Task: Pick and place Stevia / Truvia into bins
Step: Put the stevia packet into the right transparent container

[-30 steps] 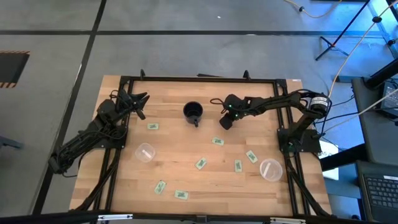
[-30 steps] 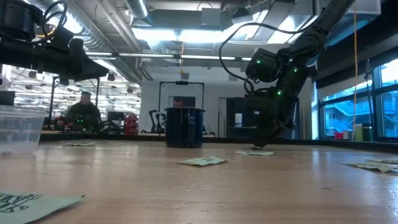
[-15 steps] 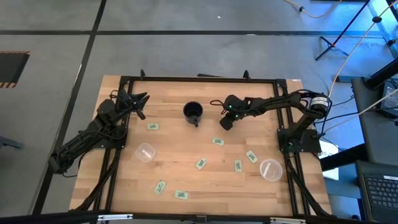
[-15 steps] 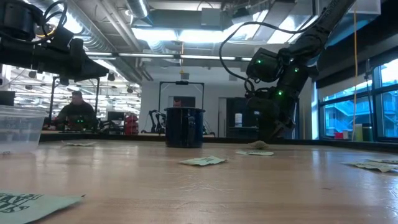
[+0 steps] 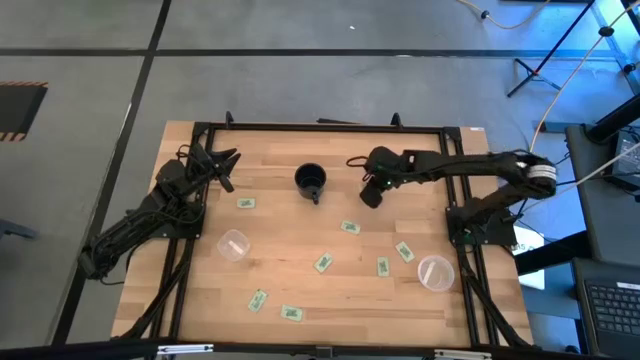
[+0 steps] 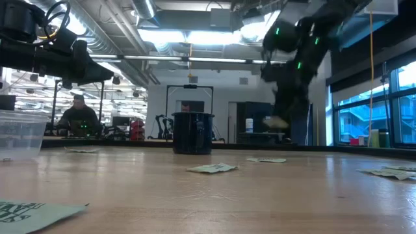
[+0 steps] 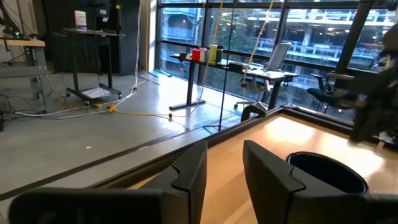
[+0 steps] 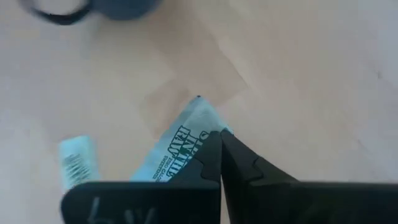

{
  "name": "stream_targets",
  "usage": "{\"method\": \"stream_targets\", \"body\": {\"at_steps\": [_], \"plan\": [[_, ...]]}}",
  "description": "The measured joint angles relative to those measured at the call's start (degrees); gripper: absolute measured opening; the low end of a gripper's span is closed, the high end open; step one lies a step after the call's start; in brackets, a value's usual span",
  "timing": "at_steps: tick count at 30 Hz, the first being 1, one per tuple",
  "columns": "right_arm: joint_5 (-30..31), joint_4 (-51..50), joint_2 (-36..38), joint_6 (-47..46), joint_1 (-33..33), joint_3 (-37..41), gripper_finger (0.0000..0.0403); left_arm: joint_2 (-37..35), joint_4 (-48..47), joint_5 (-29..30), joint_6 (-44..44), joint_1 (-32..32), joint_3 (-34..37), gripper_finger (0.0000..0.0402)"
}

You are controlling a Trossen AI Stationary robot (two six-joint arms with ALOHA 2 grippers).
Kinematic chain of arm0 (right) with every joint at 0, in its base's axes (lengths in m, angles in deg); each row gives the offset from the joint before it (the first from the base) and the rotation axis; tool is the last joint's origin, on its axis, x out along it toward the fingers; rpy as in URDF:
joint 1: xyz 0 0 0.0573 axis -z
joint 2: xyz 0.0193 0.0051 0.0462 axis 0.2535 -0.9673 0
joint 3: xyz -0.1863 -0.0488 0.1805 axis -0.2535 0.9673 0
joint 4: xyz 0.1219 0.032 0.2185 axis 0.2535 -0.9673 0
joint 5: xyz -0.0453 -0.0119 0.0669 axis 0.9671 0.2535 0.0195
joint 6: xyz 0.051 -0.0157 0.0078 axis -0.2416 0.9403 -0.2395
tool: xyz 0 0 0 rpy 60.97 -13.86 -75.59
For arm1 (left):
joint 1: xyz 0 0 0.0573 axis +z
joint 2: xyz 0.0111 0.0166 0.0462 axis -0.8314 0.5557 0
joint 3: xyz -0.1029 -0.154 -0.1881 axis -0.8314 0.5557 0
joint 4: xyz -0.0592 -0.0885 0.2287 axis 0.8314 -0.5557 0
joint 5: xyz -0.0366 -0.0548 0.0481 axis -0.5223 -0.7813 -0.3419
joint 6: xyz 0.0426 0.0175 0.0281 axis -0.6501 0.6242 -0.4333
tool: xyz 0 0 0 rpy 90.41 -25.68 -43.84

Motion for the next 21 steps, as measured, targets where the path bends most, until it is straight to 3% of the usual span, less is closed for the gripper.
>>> {"method": "stream_targets", "body": {"at_steps": [6,12,16,21], "plan": [[0.1,-22.1,6.8,-10.1,-8.6,-7.4,0.0001,0.1,0.0,0.0,0.0,0.0,0.0,0.0100],[0.0,-40.3,11.3,-33.9,-21.8,-10.8,0.0000,0.2,0.0,0.0,0.1,0.0,0.0,0.0100],[0.0,-47.9,12.3,-52.8,-32.5,-10.8,0.0000,0.2,0.0,0.0,0.2,0.0,0.0,0.0100],[0.0,-48.5,11.1,-72.7,-45.2,-10.8,0.0000,0.2,0.5,0.0,0.0,0.0,0.0,0.0100]]}}
